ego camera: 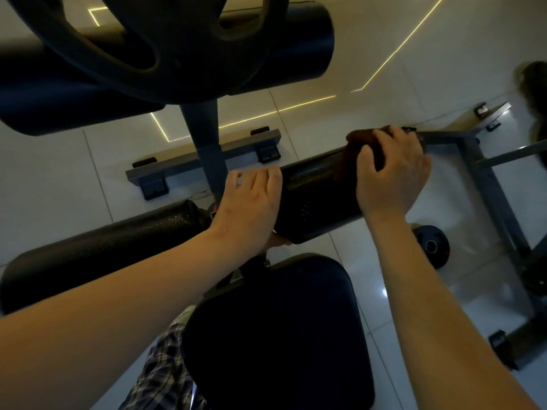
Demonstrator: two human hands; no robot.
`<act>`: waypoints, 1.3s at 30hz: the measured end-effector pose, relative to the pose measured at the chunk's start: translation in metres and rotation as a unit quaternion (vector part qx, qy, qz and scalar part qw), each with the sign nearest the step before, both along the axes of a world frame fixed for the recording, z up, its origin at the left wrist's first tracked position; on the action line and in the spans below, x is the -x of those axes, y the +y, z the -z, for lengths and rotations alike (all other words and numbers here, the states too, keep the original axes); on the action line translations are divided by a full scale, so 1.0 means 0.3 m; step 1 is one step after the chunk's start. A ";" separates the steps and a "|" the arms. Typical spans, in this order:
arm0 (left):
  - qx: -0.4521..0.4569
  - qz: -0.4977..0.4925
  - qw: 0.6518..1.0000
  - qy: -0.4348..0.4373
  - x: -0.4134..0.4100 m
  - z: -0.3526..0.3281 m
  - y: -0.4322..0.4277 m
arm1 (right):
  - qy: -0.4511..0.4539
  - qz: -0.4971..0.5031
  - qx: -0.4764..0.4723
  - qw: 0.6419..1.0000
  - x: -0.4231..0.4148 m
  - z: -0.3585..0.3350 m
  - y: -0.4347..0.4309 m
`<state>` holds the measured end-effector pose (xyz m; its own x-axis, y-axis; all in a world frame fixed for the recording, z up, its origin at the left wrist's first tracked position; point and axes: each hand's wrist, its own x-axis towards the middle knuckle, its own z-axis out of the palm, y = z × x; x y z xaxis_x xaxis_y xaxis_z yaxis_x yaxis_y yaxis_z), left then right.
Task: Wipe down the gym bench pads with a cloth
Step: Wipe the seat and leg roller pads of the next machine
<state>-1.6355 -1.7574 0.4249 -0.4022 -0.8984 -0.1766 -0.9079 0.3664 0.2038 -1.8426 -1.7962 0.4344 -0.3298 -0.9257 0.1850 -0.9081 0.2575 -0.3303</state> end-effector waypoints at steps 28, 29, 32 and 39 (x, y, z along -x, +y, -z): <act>-0.018 0.011 0.999 0.031 0.001 -0.019 0.005 | -0.118 0.101 0.045 0.987 -0.039 0.040 0.063; -0.029 0.017 0.999 0.039 0.000 -0.024 0.006 | -0.136 0.105 0.048 0.984 -0.054 0.044 0.074; -0.044 0.025 0.998 0.038 0.000 -0.034 0.008 | -0.202 0.120 0.064 0.970 -0.122 0.054 0.117; -0.011 0.078 0.997 0.006 -0.004 -0.030 0.005 | -0.312 0.156 0.105 0.931 -0.240 0.050 0.164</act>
<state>-1.6344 -1.7560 0.4339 -0.5382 -0.8211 -0.1900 -0.8381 0.4976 0.2236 -1.7707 -1.7469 0.4194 -0.6812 -0.7314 0.0330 -0.4132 0.3468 -0.8420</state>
